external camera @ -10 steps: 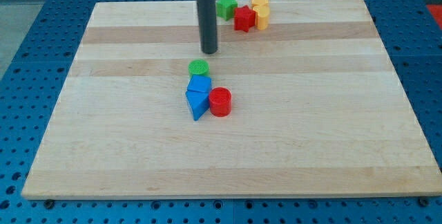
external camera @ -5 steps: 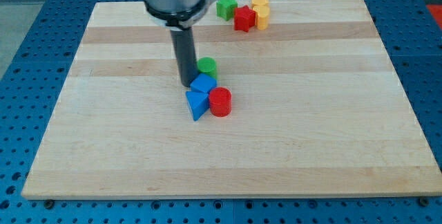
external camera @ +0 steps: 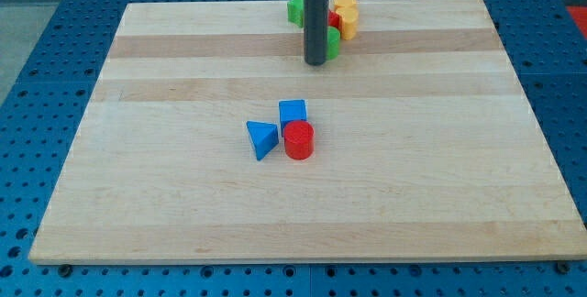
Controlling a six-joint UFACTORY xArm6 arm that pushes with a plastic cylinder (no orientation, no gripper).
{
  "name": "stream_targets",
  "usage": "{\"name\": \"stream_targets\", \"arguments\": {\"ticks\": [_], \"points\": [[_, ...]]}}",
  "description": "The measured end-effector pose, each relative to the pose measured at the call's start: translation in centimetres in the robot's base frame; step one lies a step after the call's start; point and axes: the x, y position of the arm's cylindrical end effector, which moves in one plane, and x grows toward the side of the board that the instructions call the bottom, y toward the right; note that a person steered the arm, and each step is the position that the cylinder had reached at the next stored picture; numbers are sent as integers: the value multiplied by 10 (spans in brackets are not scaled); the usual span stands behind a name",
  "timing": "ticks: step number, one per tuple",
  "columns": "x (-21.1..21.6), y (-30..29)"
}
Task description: Move green circle below to the red star
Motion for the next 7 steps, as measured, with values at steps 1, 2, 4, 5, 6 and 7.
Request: {"name": "stream_targets", "arguments": {"ticks": [1,2,4,5,6,7], "points": [[-17,0],[-19,0],[-4,8],[-4,8],[-4,8],[-4,6]]}}
